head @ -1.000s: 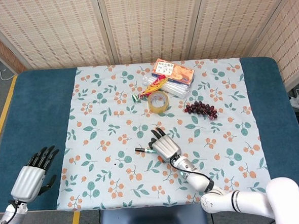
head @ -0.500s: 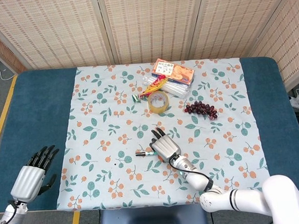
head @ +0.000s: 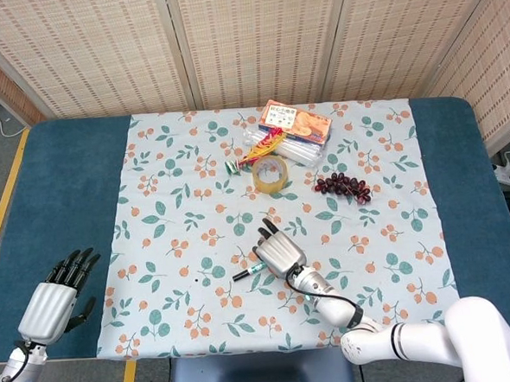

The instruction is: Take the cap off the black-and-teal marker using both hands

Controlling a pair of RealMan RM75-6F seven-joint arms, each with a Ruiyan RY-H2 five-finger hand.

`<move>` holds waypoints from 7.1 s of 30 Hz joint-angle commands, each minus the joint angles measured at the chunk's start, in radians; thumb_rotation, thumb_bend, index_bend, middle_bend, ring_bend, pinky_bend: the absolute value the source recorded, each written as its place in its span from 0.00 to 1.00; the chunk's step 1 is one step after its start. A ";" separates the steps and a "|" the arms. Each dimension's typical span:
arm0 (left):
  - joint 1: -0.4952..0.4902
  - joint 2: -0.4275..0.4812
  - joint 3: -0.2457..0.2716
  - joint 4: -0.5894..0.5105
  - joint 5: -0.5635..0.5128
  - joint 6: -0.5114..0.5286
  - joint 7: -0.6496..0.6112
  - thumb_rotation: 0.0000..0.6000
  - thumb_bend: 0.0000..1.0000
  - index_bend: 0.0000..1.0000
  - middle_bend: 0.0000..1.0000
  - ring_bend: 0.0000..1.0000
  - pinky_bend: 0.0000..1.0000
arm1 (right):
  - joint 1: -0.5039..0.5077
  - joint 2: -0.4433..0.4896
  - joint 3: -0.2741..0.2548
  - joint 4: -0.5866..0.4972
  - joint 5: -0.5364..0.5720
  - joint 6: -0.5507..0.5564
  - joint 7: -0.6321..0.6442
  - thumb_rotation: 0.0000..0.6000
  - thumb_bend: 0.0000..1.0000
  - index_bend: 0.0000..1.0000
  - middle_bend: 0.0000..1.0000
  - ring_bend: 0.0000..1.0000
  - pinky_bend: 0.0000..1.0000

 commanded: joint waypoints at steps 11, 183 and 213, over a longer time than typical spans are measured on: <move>0.001 0.007 -0.001 -0.001 -0.003 0.004 -0.013 1.00 0.43 0.00 0.00 0.00 0.17 | -0.003 -0.029 -0.037 0.050 -0.133 0.072 0.044 1.00 0.35 0.90 0.75 0.47 0.17; -0.487 -0.293 -0.263 -0.274 -0.529 -0.278 0.353 1.00 0.33 0.46 0.68 0.69 0.75 | 0.016 -0.468 0.050 0.720 -0.326 0.475 1.238 1.00 0.38 0.98 0.84 0.57 0.25; -0.492 -0.290 -0.260 -0.273 -0.530 -0.268 0.331 1.00 0.34 0.46 0.69 0.69 0.76 | 0.009 -0.468 0.037 0.713 -0.330 0.446 1.220 1.00 0.38 0.98 0.84 0.57 0.25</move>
